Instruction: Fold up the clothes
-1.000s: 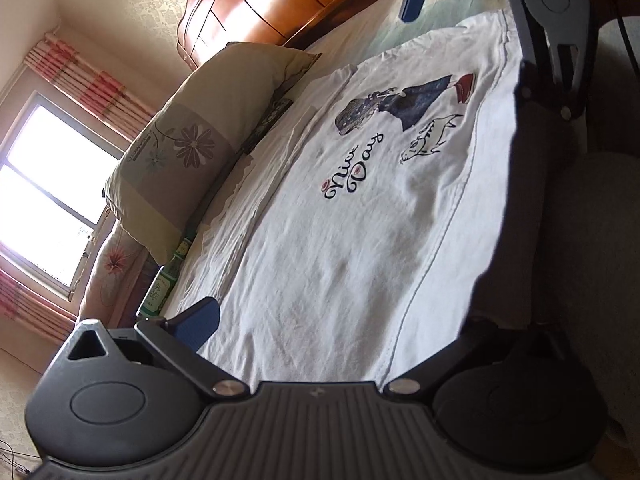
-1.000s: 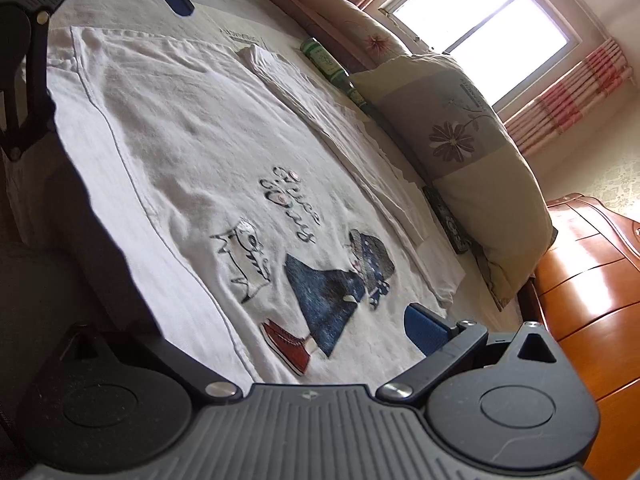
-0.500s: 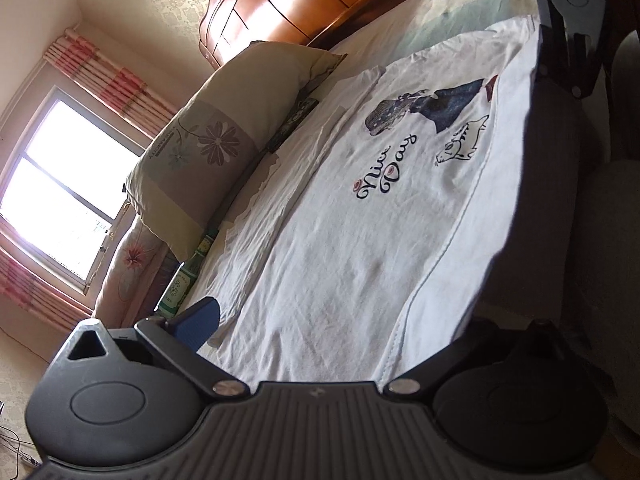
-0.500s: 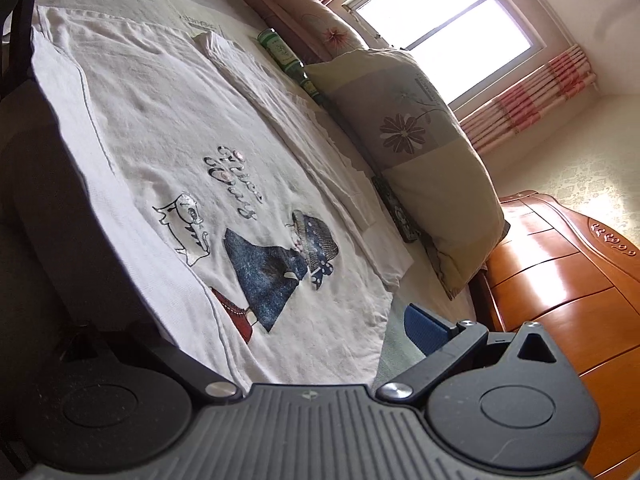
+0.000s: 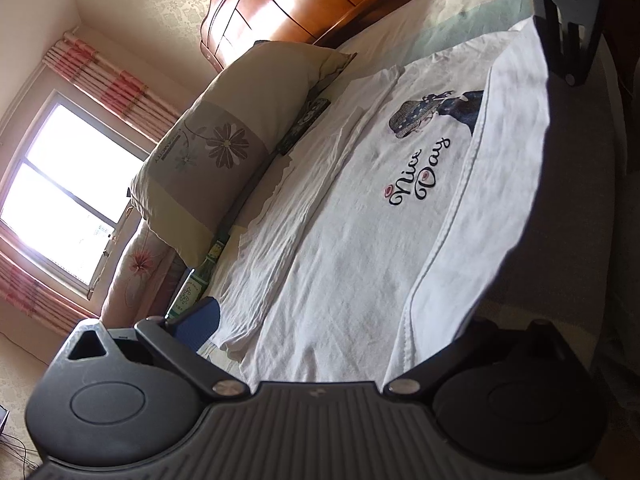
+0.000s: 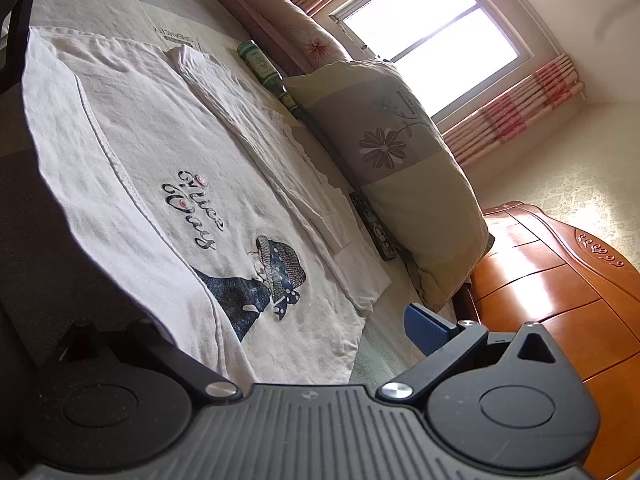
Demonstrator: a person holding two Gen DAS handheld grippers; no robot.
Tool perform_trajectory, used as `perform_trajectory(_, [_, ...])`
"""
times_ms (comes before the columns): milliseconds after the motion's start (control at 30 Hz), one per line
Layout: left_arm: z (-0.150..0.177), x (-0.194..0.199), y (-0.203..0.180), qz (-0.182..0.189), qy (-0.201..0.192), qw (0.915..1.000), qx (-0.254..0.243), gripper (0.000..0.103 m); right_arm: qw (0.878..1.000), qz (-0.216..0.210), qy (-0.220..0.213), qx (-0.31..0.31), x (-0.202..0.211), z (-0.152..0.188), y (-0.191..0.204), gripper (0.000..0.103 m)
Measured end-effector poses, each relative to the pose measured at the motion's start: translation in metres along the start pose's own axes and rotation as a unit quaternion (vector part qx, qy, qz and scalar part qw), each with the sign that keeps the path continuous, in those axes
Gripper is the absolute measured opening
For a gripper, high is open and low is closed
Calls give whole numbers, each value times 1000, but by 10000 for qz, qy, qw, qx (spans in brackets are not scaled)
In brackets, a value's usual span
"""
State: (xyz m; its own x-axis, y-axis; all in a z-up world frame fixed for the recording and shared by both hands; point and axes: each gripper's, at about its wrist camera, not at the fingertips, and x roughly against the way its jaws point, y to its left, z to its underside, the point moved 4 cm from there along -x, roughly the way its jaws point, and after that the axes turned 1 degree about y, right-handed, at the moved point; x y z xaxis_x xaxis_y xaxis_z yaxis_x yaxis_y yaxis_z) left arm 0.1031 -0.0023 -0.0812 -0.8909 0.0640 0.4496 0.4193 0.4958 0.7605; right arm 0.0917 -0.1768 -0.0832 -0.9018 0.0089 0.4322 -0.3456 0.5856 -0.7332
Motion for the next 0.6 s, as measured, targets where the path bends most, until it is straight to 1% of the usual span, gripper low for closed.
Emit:
perform_trajectory(167, [-7,-9,17,-108,-110,9999,-51,103,9997,155,-72,171,-11,-11,-10,103])
perform_trajectory(433, [-15,-39,44,-320,-223,9992,-38,103,9988,469,-127,57,-42,-30,-32,103])
perform_trajectory(600, [-20,-59,56,-425,-253,9988,-38,103,9979,640,-97,74,-65,-39,-37,103])
